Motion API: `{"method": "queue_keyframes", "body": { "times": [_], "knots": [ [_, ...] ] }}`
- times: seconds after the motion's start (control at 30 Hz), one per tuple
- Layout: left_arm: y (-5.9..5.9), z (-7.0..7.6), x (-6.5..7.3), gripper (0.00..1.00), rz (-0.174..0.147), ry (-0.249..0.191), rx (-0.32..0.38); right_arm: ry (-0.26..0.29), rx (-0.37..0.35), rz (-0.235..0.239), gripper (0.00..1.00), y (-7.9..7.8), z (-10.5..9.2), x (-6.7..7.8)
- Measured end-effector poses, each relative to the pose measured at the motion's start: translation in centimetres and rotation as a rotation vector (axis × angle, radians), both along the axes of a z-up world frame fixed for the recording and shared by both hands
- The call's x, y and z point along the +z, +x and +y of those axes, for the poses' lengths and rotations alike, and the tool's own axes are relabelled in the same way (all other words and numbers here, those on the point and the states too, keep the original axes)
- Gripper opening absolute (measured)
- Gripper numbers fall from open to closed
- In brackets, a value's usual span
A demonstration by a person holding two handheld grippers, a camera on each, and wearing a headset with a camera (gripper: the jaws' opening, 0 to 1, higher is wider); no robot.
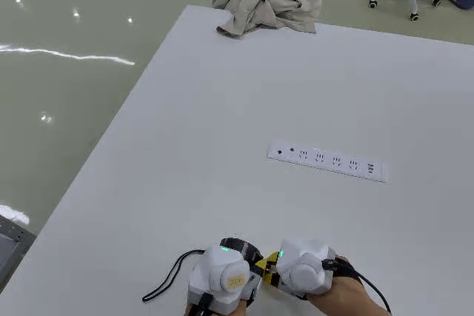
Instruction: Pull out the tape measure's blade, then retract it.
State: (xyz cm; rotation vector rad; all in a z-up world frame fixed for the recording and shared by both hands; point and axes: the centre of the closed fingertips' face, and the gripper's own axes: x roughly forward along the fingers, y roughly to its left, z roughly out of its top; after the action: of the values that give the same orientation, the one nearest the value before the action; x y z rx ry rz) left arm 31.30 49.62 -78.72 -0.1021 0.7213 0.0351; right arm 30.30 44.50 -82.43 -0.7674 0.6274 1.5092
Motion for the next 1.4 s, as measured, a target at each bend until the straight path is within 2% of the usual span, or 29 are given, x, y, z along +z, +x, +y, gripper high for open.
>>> {"method": "queue_keyframes", "body": {
  "times": [0.37, 0.63, 0.87, 1.17, 1.4],
  "knots": [
    [-0.04, 0.02, 0.09, 0.59, 0.004, 0.001, 0.006, -0.004, 0.0, 0.004, 0.15, -0.01, 0.04, -0.08],
    [0.08, 0.12, 0.26, 0.61, -0.009, -0.008, 0.016, -0.004, 0.001, -0.001, 0.16, 0.05, 0.07, -0.06],
    [-0.01, 0.04, 0.19, 0.61, -0.008, 0.002, 0.002, -0.005, 0.002, 0.0, 0.17, 0.04, 0.07, 0.04],
    [0.05, -0.17, 0.34, 0.65, -0.016, -0.009, -0.002, -0.004, -0.032, 0.009, 0.23, 0.33, -0.09, -0.02],
    [0.06, -0.13, 0.57, 0.67, -0.021, -0.006, 0.0, 0.003, -0.064, 0.007, 0.23, 0.38, -0.18, 0.02]
  ]
}}
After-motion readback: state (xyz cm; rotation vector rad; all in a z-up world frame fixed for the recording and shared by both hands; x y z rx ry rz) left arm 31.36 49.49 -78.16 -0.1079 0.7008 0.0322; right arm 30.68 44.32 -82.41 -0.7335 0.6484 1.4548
